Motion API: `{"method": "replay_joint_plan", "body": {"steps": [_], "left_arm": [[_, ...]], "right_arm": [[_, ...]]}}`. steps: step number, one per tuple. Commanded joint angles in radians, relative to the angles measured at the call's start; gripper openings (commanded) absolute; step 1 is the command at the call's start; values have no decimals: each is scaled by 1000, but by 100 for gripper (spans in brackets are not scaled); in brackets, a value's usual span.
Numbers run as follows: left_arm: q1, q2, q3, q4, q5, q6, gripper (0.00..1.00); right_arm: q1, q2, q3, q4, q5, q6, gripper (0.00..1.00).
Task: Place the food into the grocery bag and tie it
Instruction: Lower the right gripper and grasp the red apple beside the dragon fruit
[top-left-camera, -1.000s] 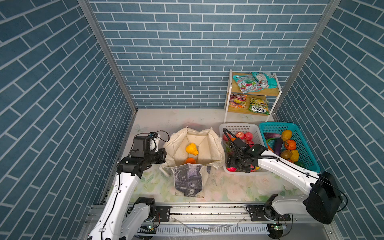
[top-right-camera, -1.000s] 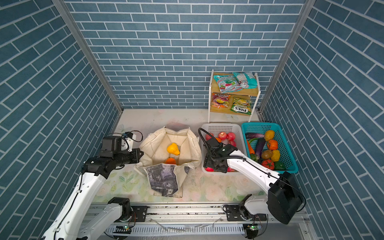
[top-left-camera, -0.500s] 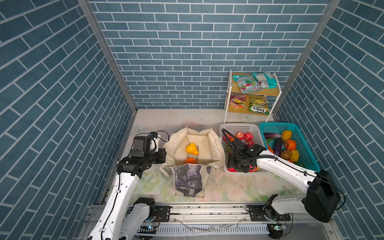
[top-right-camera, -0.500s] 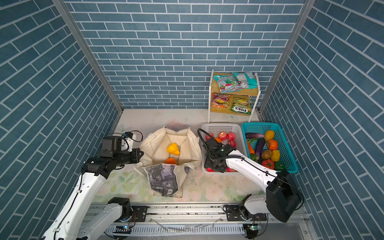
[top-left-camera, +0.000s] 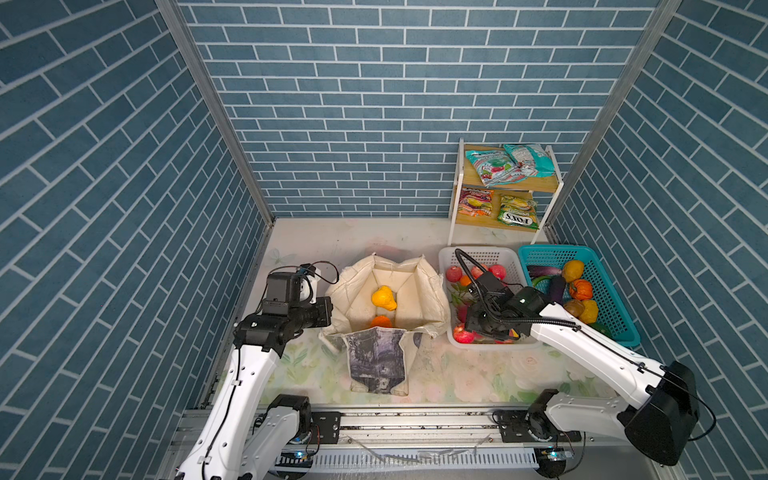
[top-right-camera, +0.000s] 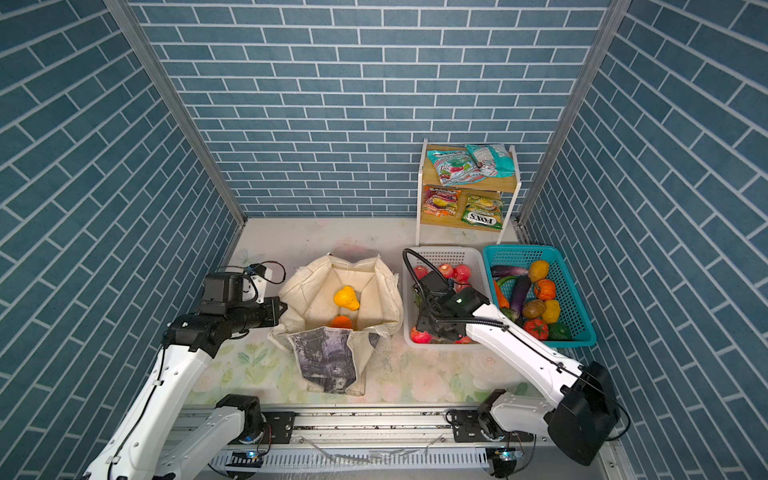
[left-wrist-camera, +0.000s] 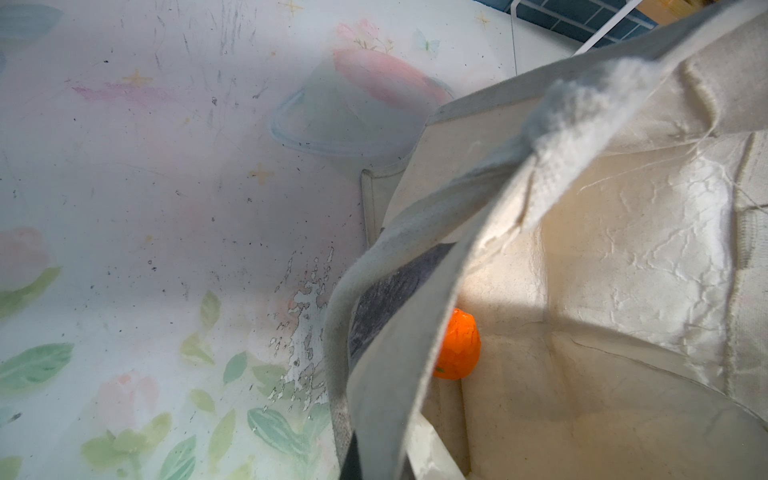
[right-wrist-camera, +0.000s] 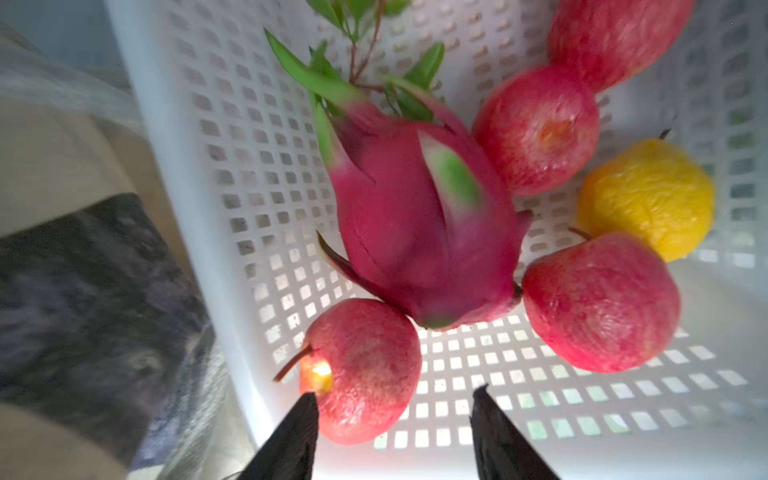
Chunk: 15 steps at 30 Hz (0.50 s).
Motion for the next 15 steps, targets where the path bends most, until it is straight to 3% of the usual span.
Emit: {"method": "replay_joint_plan", "body": {"steps": [1,6,15], "left_arm": [[7,-12,-14,13,-5,5,0],[7,-14,-14,12,-5,5,0],[7,-13,-14,13,-4,5,0]], "right_arm": [[-5,-39,82,-65,65,-49,60],[-6,-10,139,-102,64,-88,65],[-4,59,32,-24,-25,-60,78]]}}
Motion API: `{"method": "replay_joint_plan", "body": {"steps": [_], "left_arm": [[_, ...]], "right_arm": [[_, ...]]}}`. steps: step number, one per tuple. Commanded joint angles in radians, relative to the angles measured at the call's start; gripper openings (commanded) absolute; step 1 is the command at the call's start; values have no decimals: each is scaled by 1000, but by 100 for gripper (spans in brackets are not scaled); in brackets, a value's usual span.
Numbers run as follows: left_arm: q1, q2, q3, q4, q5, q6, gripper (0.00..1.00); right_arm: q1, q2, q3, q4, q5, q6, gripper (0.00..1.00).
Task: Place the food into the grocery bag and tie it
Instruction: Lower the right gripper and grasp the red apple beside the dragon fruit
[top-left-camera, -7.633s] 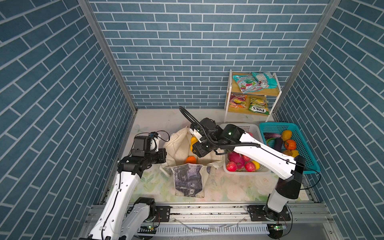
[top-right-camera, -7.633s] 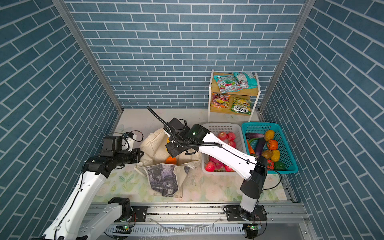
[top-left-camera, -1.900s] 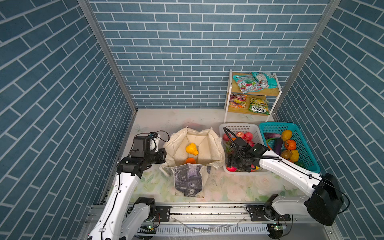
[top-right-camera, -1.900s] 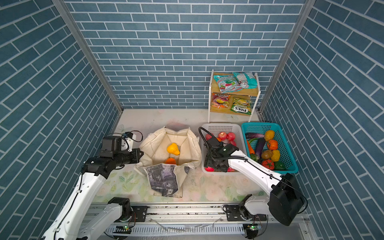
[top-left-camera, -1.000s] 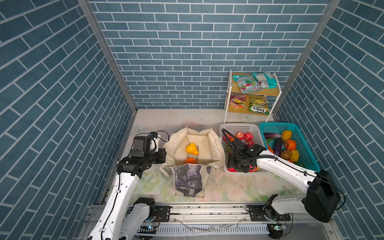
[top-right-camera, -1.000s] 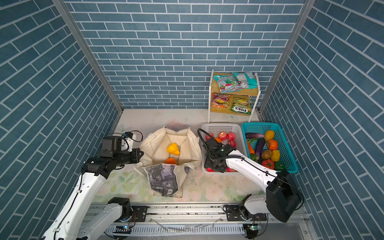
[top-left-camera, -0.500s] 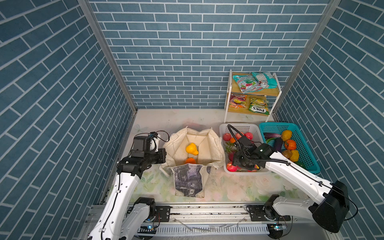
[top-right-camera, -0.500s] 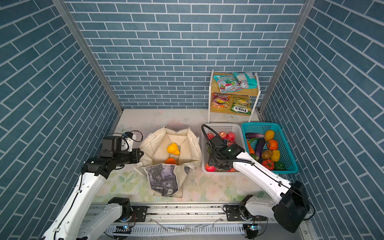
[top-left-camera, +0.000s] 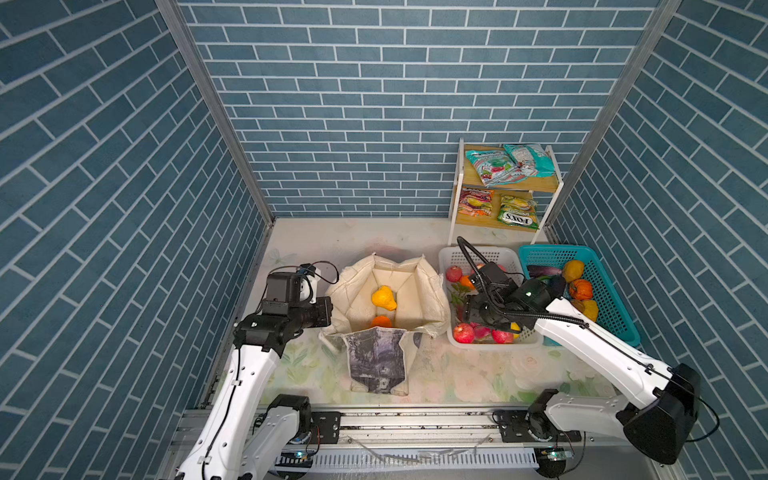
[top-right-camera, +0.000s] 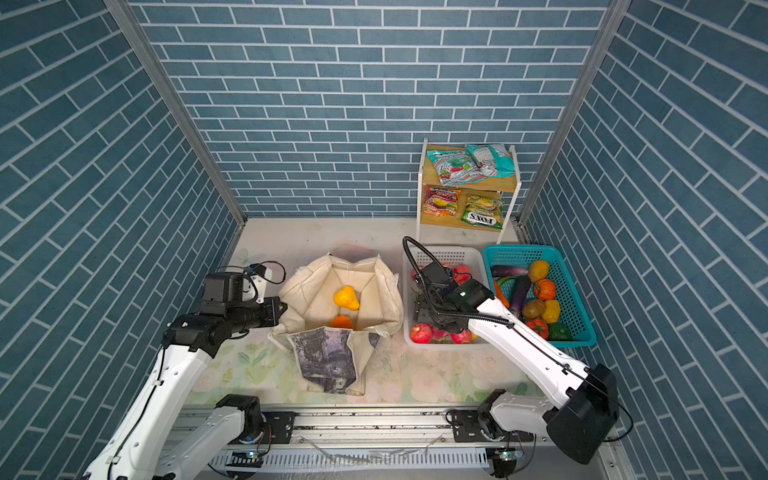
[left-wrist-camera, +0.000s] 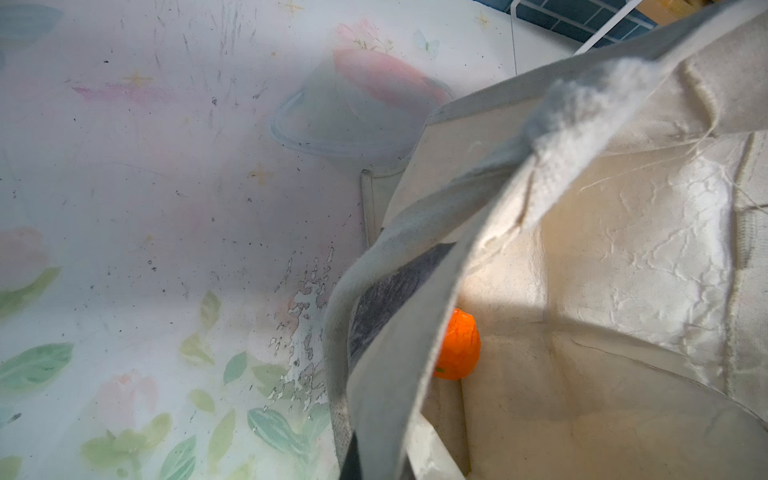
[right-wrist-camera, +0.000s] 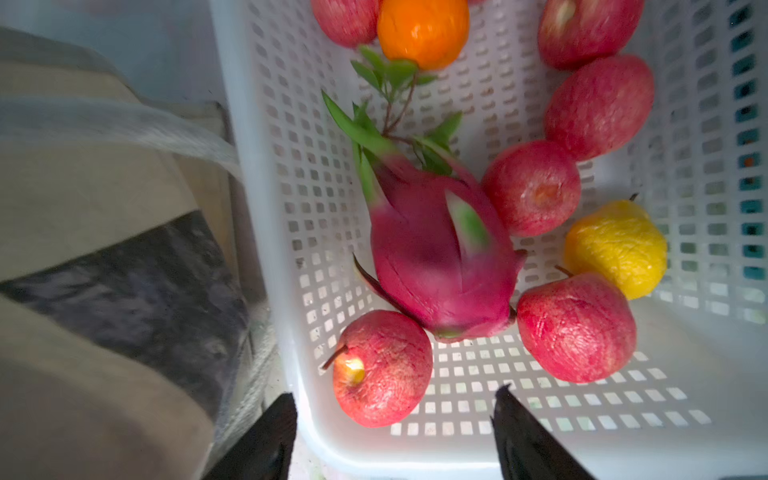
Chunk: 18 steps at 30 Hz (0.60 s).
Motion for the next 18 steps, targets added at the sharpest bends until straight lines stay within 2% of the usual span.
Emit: {"method": "replay_joint_plan", "body": {"steps": [1,7,18], "left_arm": [[7,-13,-14,13,-4,5,0],[7,-12,-13,13,-5,5,0],[7,-11,-14,13,-5,6,0]], "right_arm": [[-2,32,-31,14,-41,14,79],[2,82,-47,44,-59,21,84],[7,145,-63,91,-75,32,86]]}}
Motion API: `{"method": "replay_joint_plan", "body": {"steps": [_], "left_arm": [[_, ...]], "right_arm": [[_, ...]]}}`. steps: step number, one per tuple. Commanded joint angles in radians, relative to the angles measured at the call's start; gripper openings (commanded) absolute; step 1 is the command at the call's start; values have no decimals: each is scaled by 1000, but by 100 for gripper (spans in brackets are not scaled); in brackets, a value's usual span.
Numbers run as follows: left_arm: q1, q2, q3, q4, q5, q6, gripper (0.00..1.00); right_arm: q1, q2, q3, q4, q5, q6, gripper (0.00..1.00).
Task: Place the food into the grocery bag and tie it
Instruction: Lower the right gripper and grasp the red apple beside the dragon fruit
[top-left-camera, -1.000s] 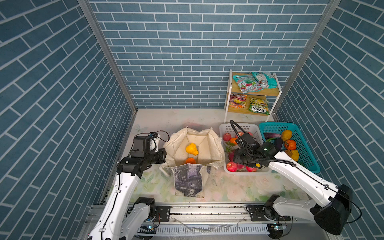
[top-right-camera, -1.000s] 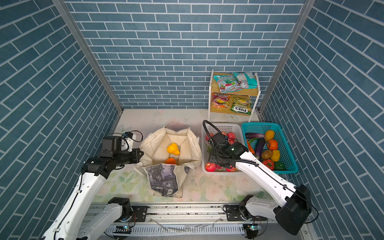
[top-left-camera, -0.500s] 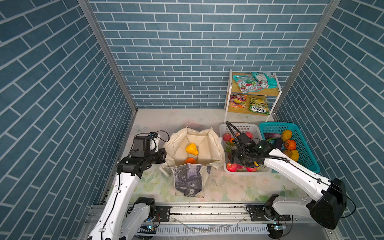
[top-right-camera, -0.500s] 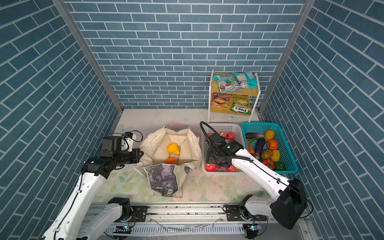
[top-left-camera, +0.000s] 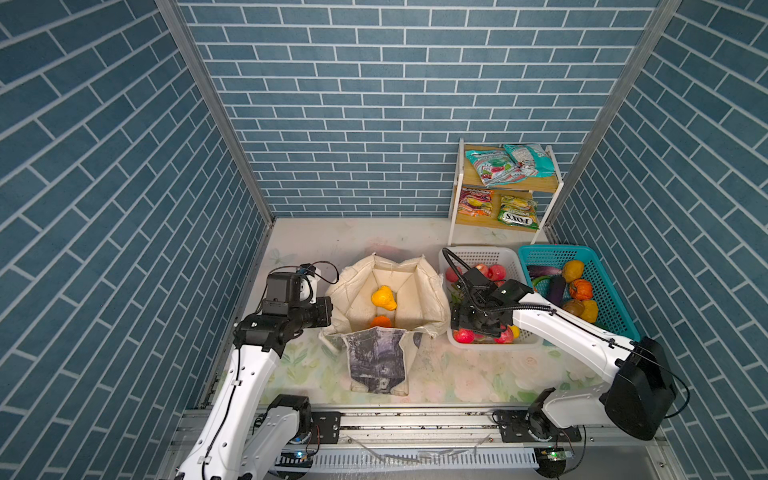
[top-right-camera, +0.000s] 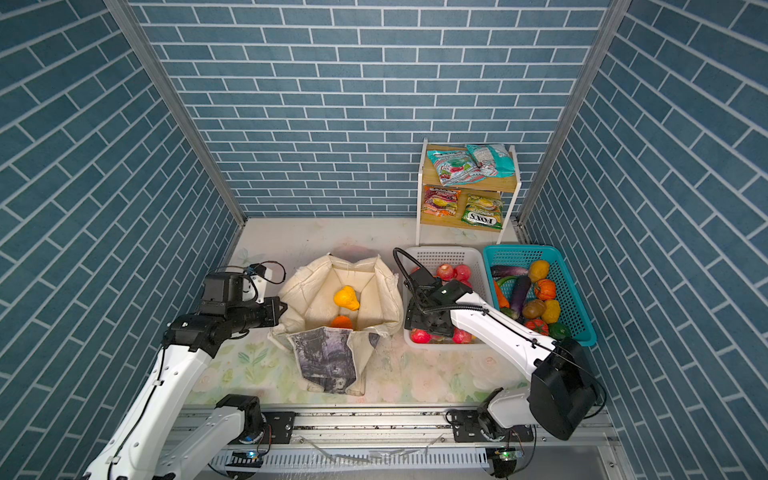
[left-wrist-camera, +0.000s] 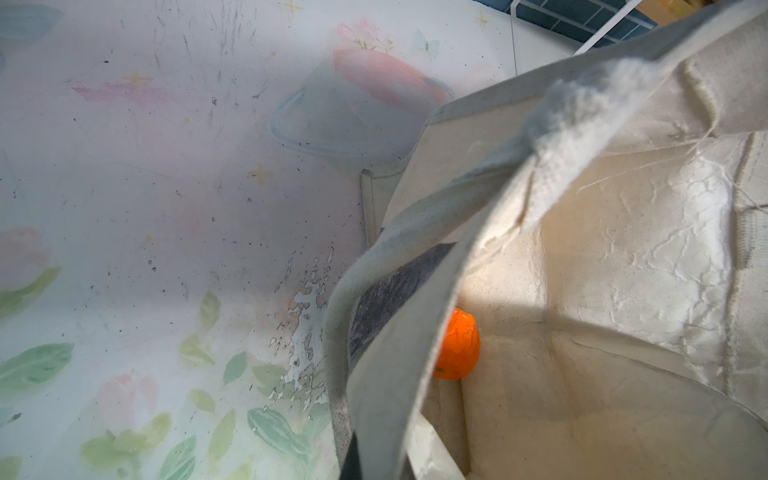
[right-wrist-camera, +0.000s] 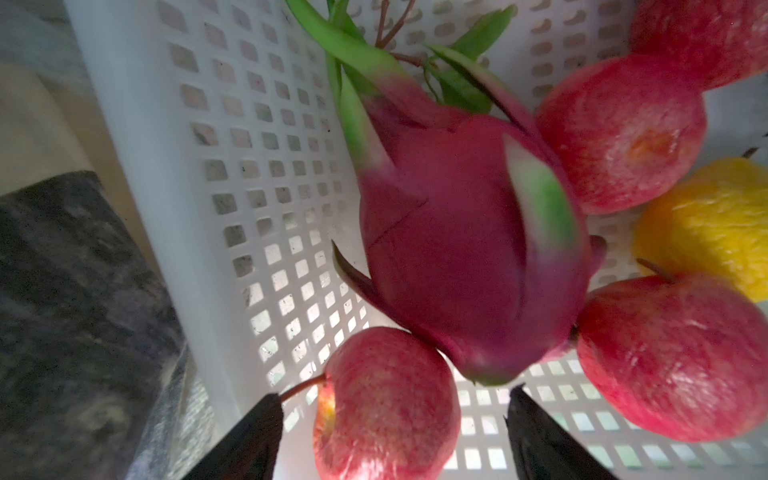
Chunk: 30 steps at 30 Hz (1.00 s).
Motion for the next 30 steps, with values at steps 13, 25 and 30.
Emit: {"method": "replay_joint_plan", "body": {"steps": [13,25,30], "left_arm": [[7,-13,-13,11,-5,6,0],[7,-13,-13,11,-5,7,0],[7,-12,-14,11,-5,6,0]], "right_arm": [[5,53,-37,25,-10,44,85],[-3,7,-63,49,-24,74,55],[-9,-43,-55,28,-15,72,40]]}}
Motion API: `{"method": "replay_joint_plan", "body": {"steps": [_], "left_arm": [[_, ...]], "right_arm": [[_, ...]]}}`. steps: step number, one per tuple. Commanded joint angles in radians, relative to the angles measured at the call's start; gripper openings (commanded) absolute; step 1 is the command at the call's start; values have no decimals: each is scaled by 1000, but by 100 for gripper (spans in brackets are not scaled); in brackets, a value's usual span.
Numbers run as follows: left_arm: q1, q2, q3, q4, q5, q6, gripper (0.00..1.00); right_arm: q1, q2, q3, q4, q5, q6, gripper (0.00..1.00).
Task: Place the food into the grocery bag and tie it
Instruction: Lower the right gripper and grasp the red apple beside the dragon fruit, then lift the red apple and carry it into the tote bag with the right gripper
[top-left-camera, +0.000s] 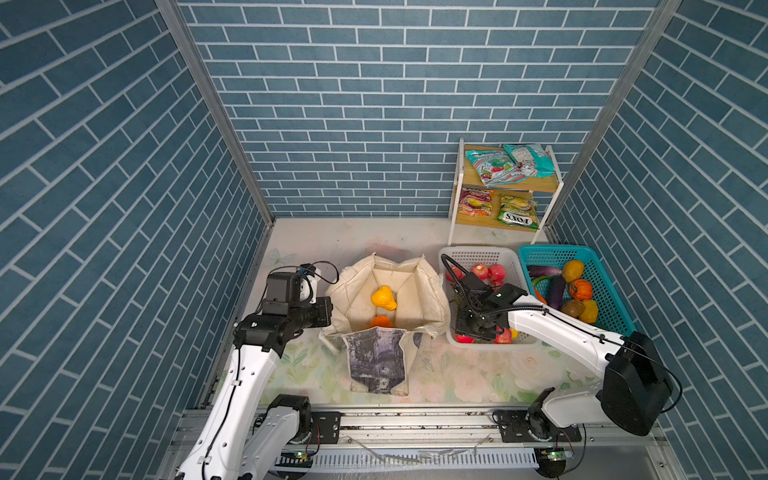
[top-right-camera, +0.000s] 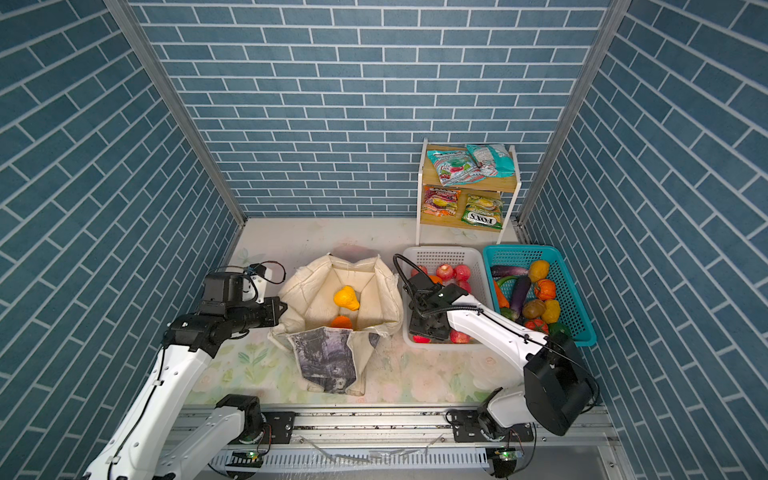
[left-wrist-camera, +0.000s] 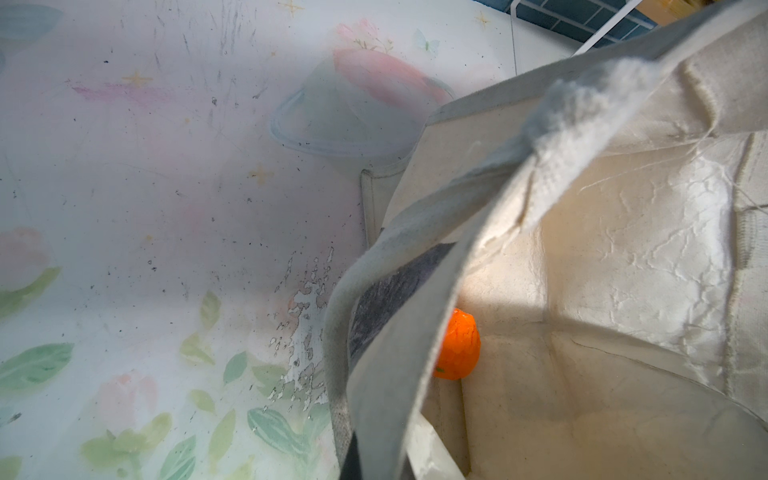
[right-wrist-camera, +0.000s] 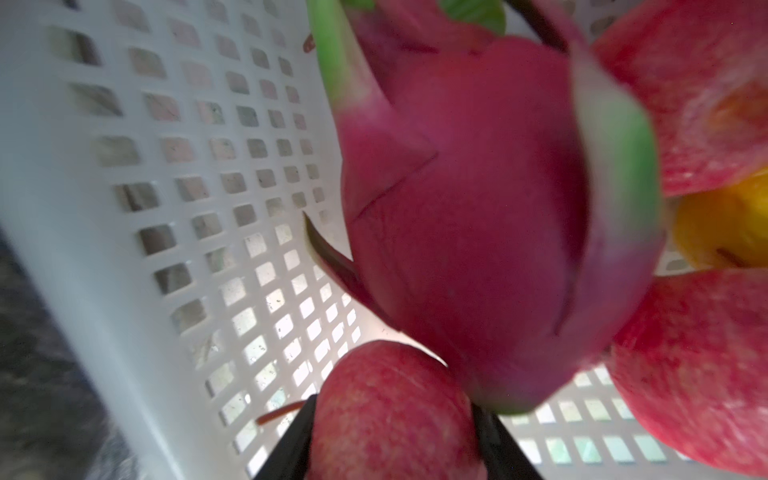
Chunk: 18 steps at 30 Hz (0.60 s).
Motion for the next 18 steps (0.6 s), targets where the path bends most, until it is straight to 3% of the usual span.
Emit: {"method": "replay_joint_plan", "body": {"steps": [1,12,18], "left_arm": [[7,-14,-13,11,-5,7,0],[7,-13,-14,11,-5,6,0],[7,-16,-14,13,-6,6,0]], "right_arm": [[-7,-57,12,-39,23,21,40],[-20,-173,230,-210,162,-56,44],[-16,-133,397,-182,114,-149,44]]}}
